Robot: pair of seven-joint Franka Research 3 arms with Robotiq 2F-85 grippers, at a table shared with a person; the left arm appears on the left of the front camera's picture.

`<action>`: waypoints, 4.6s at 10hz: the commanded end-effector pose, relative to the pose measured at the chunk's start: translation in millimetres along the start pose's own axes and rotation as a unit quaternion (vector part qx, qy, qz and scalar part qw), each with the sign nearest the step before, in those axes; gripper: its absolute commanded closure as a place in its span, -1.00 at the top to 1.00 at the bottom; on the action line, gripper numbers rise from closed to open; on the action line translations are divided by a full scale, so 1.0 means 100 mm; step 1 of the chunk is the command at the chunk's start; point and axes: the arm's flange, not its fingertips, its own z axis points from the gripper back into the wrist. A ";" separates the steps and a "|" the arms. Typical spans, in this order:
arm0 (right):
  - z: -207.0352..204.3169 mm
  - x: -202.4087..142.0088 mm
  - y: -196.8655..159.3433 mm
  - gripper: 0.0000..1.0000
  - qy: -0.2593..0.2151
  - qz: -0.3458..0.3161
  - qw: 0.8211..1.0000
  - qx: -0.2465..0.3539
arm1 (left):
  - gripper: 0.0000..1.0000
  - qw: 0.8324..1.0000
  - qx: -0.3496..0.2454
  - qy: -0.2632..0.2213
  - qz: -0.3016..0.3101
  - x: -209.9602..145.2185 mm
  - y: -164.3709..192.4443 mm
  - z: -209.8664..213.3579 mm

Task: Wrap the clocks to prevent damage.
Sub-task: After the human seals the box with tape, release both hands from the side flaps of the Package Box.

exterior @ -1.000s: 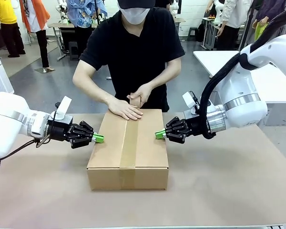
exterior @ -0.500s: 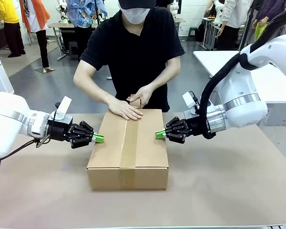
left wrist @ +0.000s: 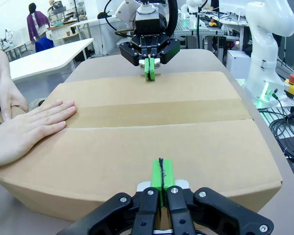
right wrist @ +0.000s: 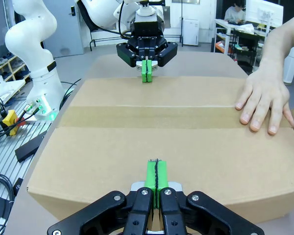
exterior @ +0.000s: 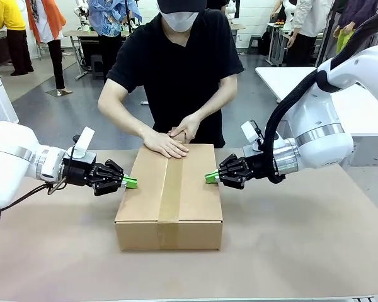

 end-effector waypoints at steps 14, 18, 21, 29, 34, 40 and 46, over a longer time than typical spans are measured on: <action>-0.02 -0.02 0.01 -0.98 0.003 -0.001 1.000 0.000 | -0.99 1.000 0.001 0.003 0.000 -0.01 0.00 -0.01; -0.02 -0.02 0.01 -0.98 0.003 -0.001 1.000 0.000 | -0.99 1.000 0.001 0.003 0.000 -0.01 0.00 -0.01; -0.02 -0.02 0.01 -0.98 0.003 -0.001 1.000 0.000 | -0.99 1.000 0.001 0.003 0.000 -0.01 0.00 -0.01; -0.02 -0.02 0.01 -0.98 0.003 -0.001 1.000 0.000 | -0.99 1.000 0.001 0.003 0.000 -0.01 0.00 -0.01; -0.02 -0.02 0.01 -0.98 0.003 -0.001 1.000 0.000 | -0.99 1.000 0.001 0.003 0.000 -0.01 0.00 -0.01; -0.02 -0.02 0.01 -0.98 0.003 -0.001 1.000 0.000 | -0.99 1.000 0.001 0.003 0.000 -0.01 0.00 -0.01; -0.02 -0.02 0.01 -0.98 0.003 -0.001 1.000 0.000 | -0.99 1.000 0.001 0.003 0.000 -0.01 0.00 -0.01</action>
